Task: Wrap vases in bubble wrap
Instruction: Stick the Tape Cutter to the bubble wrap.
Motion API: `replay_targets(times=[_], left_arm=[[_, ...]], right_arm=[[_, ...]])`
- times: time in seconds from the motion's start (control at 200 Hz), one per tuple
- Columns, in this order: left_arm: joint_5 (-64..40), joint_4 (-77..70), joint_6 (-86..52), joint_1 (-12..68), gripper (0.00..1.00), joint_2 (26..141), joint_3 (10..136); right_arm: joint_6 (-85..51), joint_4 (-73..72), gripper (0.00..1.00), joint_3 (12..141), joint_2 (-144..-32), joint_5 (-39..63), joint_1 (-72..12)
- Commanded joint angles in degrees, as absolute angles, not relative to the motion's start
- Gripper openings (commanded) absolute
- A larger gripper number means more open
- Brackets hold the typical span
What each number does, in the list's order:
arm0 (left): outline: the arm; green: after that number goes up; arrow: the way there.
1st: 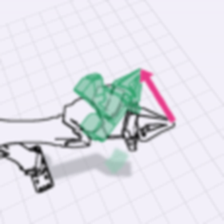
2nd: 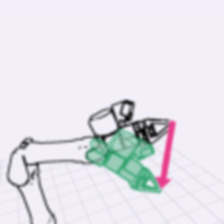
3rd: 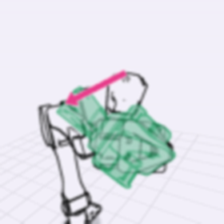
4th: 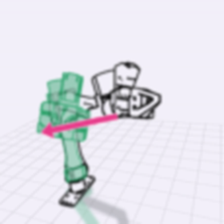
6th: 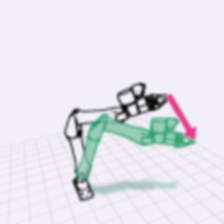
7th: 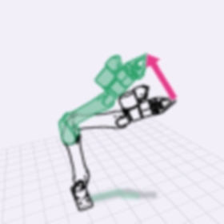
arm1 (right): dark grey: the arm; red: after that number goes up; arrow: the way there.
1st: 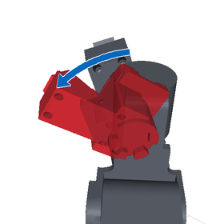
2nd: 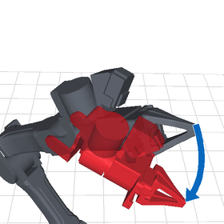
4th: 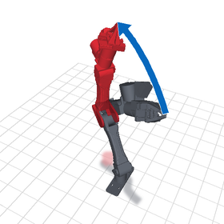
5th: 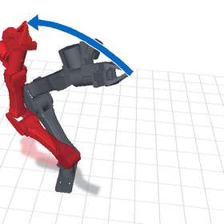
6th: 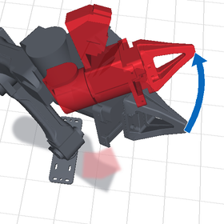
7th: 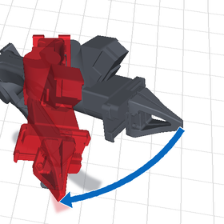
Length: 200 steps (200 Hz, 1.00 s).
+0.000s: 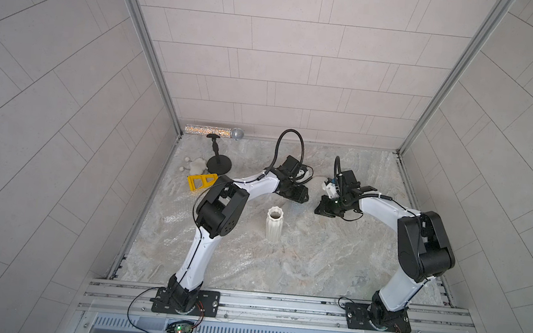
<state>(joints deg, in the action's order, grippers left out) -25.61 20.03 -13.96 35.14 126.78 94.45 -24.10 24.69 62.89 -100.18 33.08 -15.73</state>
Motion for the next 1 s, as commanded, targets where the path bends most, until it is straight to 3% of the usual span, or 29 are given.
replay_targets(times=[0.0,0.485,0.626,0.846,0.996], left_arm=[[-23.85,24.96,-14.05,34.87,0.53,128.02,91.84],[-27.20,22.87,-16.26,34.90,0.53,126.68,89.73],[-26.37,21.52,-19.38,34.80,0.53,126.67,89.11],[-27.46,18.50,-21.83,34.72,0.53,126.21,87.49],[-27.85,17.61,-23.24,34.79,0.53,126.49,87.45]], right_arm=[[-26.75,22.00,0.07,65.89,-103.57,30.67,-16.61],[-37.24,1.18,0.02,65.12,-112.35,30.70,-16.56],[-35.56,3.63,0.02,64.53,-112.47,30.65,-16.20],[-28.25,14.63,0.00,60.74,-100.99,25.36,-14.59],[-28.85,16.24,0.00,63.44,-101.86,27.85,-15.91]])
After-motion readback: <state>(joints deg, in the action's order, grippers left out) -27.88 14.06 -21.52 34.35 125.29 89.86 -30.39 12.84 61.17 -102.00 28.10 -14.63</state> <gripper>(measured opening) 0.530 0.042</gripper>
